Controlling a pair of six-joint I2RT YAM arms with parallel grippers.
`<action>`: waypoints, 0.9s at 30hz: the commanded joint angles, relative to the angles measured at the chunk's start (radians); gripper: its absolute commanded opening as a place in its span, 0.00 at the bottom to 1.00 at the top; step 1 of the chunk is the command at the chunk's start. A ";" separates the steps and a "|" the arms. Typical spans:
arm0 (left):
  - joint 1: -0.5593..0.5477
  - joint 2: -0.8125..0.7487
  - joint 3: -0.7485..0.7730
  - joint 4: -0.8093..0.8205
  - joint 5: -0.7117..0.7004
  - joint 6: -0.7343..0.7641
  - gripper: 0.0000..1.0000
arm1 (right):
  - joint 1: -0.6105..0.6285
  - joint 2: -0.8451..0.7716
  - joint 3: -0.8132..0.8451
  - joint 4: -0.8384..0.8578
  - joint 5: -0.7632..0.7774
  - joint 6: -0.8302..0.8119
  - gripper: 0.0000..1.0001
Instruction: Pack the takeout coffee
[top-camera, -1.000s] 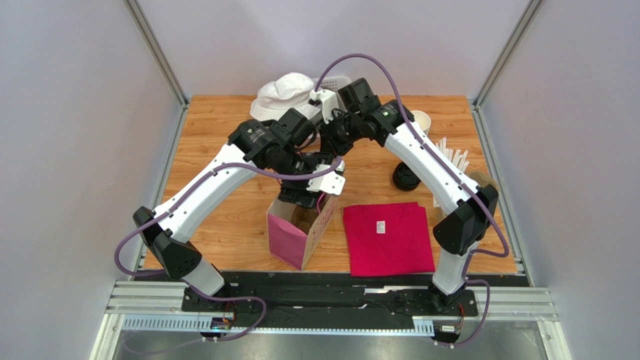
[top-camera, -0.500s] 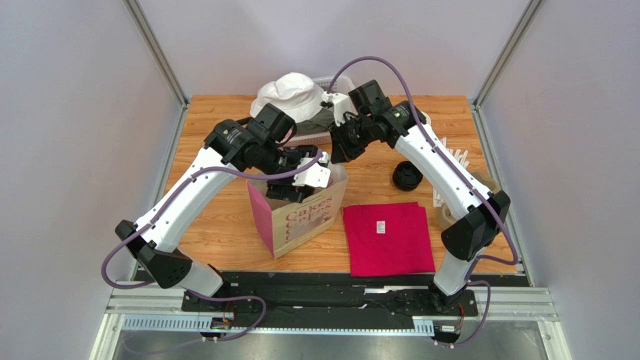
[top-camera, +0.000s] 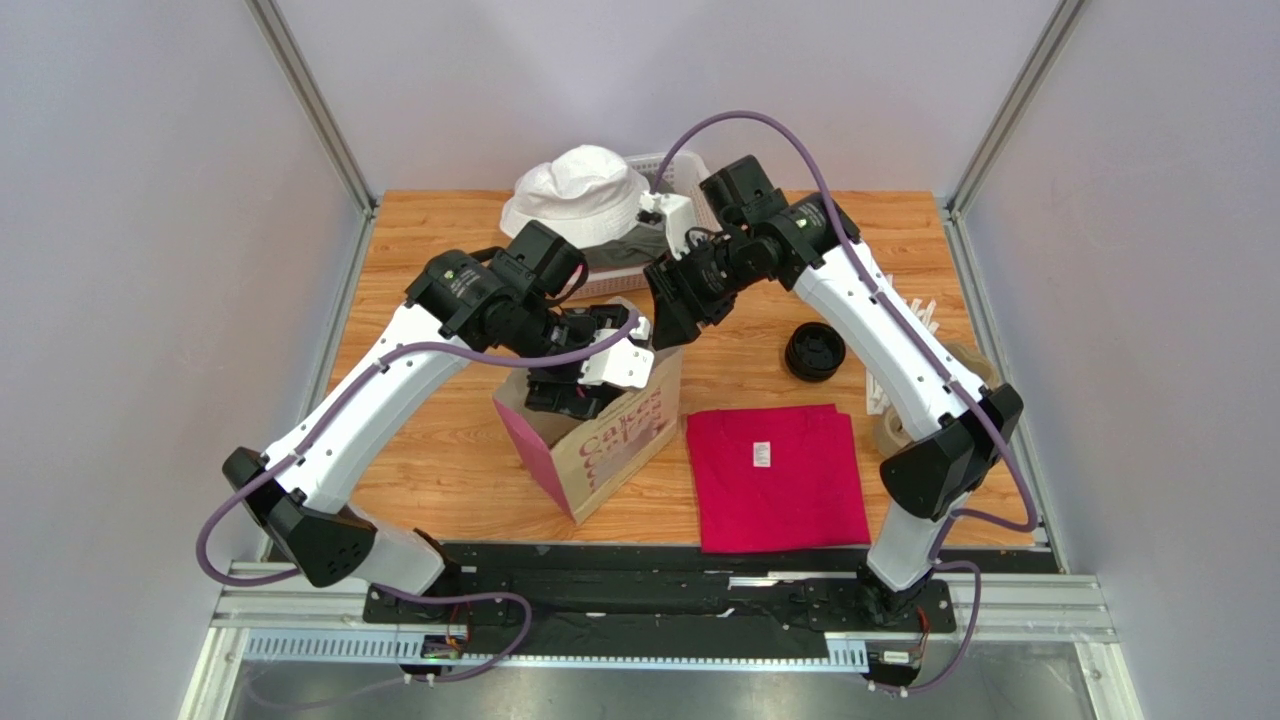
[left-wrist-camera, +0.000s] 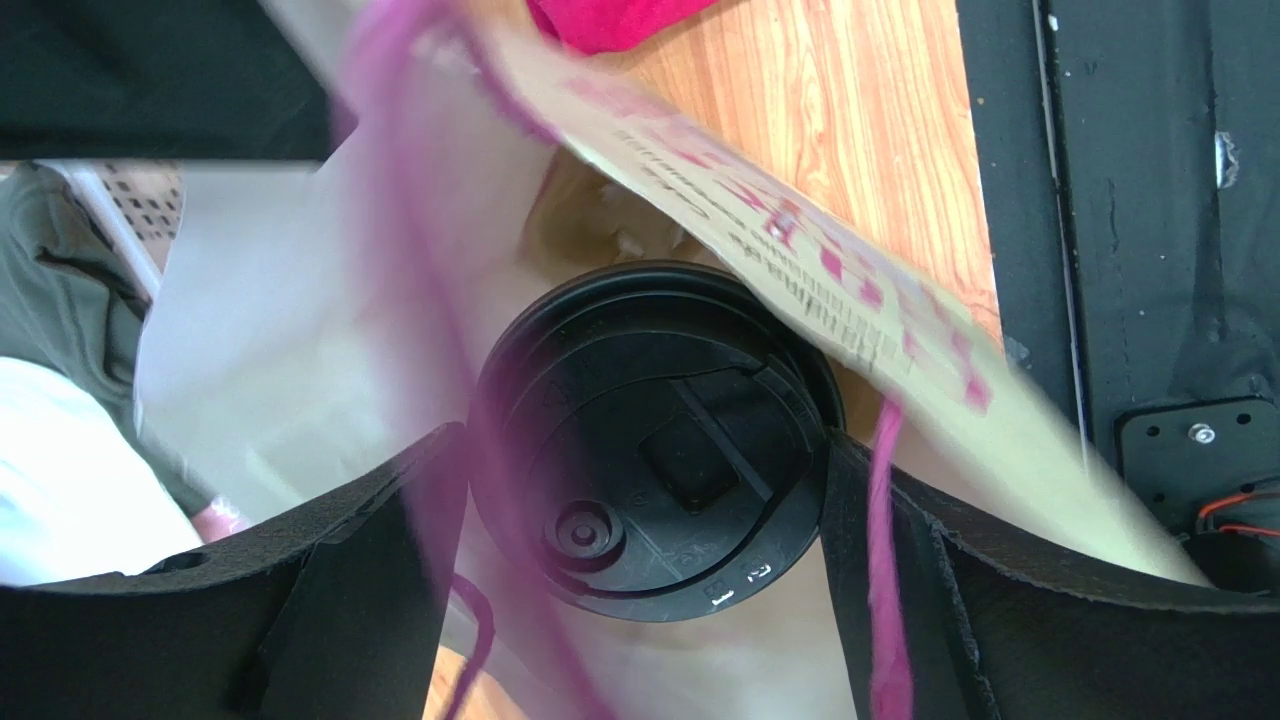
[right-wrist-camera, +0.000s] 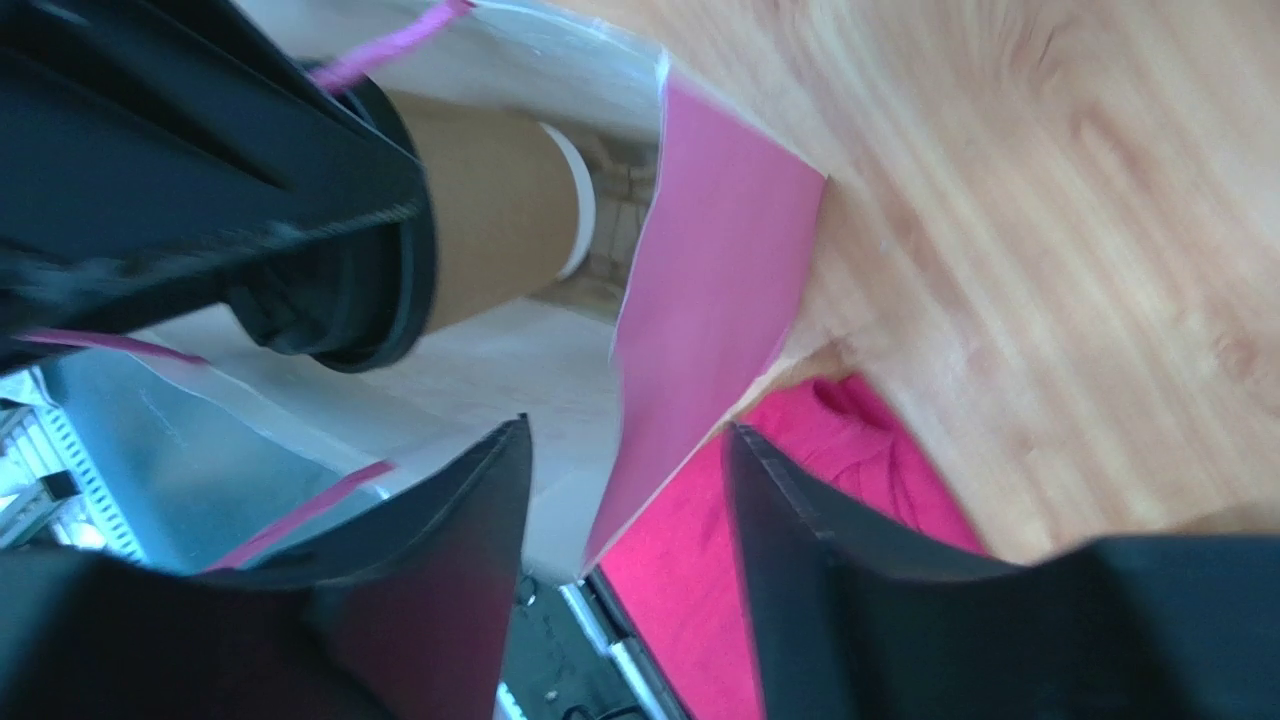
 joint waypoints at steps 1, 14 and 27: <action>0.005 -0.020 0.028 -0.142 0.048 0.030 0.23 | 0.000 0.016 0.144 0.021 -0.033 -0.029 0.65; 0.003 0.033 0.112 -0.152 0.058 0.081 0.24 | 0.000 0.093 0.164 0.098 -0.076 -0.071 0.69; -0.008 0.087 0.243 -0.220 0.072 0.171 0.24 | 0.008 0.127 0.184 0.106 -0.151 -0.054 0.09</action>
